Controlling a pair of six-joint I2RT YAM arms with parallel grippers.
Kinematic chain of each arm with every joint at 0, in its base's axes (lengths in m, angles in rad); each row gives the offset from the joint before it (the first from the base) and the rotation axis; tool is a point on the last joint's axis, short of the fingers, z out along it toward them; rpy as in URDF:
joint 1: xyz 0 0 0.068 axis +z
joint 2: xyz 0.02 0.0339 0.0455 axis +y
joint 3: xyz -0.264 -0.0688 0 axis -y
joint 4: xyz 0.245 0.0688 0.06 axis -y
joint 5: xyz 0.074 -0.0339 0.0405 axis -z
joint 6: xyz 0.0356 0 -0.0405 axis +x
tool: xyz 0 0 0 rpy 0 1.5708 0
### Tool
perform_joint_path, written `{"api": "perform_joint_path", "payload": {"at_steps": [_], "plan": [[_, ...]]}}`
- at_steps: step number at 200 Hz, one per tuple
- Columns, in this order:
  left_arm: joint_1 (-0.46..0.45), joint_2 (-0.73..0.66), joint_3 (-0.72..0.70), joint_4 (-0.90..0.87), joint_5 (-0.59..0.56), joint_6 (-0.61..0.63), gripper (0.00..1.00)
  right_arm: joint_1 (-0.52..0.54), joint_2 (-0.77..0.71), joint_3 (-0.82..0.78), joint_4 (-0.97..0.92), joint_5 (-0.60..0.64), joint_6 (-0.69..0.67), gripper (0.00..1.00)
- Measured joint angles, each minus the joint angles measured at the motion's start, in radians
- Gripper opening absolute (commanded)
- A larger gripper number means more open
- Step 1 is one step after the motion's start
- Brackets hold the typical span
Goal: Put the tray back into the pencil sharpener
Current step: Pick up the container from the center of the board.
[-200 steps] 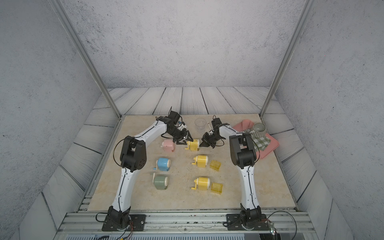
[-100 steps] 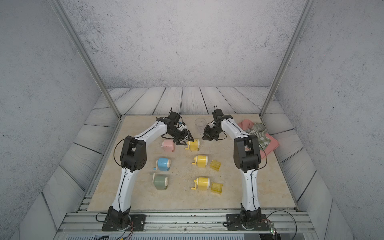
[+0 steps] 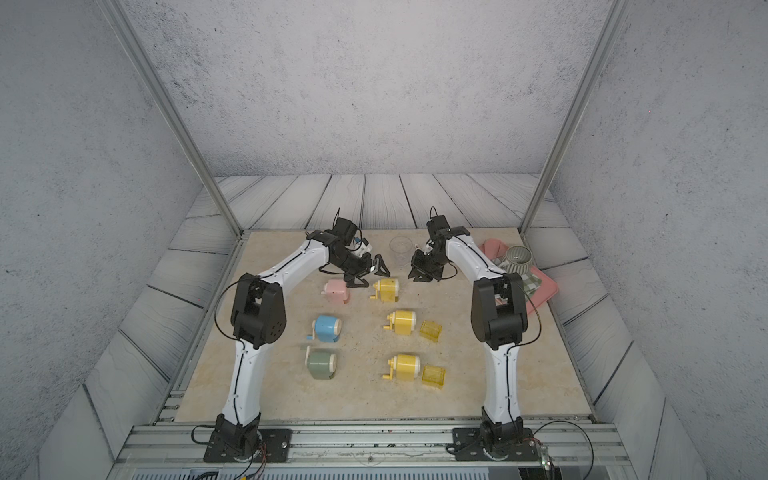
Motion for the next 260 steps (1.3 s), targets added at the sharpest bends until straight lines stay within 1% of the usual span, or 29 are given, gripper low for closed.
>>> {"api": "perform_joint_path", "payload": {"at_steps": [25,42,64,94,121,154,177,217,260], "plan": [[0.010,-0.105,-0.066,0.000,-0.007,0.007,0.94,0.000,-0.068,-0.016,-0.026,0.060,0.000,0.36],[0.027,-0.174,-0.111,0.000,-0.011,0.011,0.92,0.000,-0.143,-0.068,-0.036,0.113,0.018,0.41],[0.051,-0.249,-0.162,-0.003,-0.027,0.024,0.90,0.000,-0.266,-0.199,-0.038,0.174,0.048,0.44],[0.063,-0.320,-0.222,-0.013,-0.044,0.041,0.86,0.000,-0.422,-0.403,-0.027,0.228,0.108,0.45],[0.060,-0.360,-0.291,-0.017,-0.043,0.046,0.84,0.000,-0.501,-0.554,-0.013,0.253,0.167,0.45],[0.060,-0.391,-0.375,-0.015,-0.038,0.047,0.82,0.006,-0.548,-0.703,0.025,0.257,0.228,0.42],[0.059,-0.414,-0.428,-0.007,-0.030,0.042,0.81,0.026,-0.568,-0.769,0.049,0.263,0.263,0.41],[0.058,-0.438,-0.459,-0.002,-0.023,0.040,0.81,0.071,-0.559,-0.765,0.071,0.276,0.278,0.41],[0.058,-0.439,-0.459,0.005,-0.023,0.039,0.80,0.073,-0.481,-0.705,0.061,0.317,0.266,0.40]]}}
